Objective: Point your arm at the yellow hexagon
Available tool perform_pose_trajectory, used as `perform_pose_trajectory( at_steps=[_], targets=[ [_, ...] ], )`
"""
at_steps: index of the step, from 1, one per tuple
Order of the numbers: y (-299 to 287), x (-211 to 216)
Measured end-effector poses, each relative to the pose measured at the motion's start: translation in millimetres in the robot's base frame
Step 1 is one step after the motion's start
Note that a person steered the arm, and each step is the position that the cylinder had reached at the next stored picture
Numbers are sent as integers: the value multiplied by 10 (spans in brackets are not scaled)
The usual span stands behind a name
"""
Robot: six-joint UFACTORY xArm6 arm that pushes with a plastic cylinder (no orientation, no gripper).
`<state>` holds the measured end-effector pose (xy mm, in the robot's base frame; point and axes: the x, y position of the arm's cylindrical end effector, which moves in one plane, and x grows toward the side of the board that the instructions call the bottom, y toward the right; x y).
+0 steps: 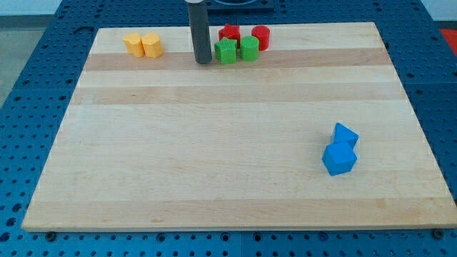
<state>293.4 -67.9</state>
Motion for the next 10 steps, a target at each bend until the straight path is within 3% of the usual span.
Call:
perform_pose_trajectory(
  at_steps=[4, 10],
  targets=[
    [-26, 21],
    [-756, 70]
  ],
)
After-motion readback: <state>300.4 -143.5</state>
